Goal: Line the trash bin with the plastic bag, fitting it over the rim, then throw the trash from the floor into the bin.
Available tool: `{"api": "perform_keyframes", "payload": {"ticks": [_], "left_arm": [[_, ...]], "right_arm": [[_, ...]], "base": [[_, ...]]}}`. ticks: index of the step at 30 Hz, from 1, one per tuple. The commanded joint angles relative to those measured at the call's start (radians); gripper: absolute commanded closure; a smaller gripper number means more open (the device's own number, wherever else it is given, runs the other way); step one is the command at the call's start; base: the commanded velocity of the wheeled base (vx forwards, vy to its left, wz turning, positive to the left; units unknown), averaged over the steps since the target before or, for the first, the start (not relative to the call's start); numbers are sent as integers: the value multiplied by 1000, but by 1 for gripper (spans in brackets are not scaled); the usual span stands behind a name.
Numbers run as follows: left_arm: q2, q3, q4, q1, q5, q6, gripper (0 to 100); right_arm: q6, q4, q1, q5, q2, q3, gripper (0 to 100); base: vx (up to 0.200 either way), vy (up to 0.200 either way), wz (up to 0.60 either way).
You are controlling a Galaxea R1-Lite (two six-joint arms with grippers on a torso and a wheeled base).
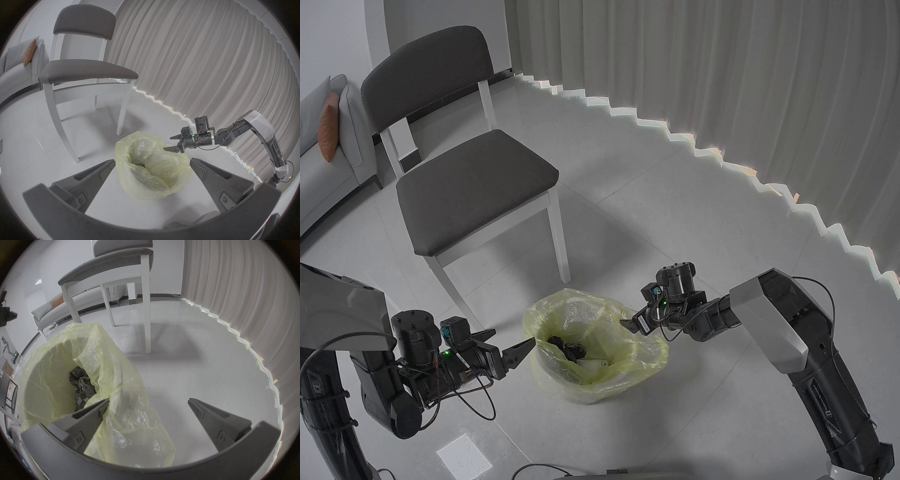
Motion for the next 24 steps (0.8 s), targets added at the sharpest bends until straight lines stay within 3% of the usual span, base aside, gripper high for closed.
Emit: {"api": "perform_keyframes", "payload": {"ticks": [1, 24], "left_arm": [[4, 0, -18, -2, 0, 0, 0], [-1, 3, -18, -2, 0, 0, 0]], "right_arm": [[-1, -1, 6, 1, -31, 19, 0], [-1, -12, 3, 1, -66, 59, 0]], "base": [[0, 0, 0], [0, 0, 0]]}}
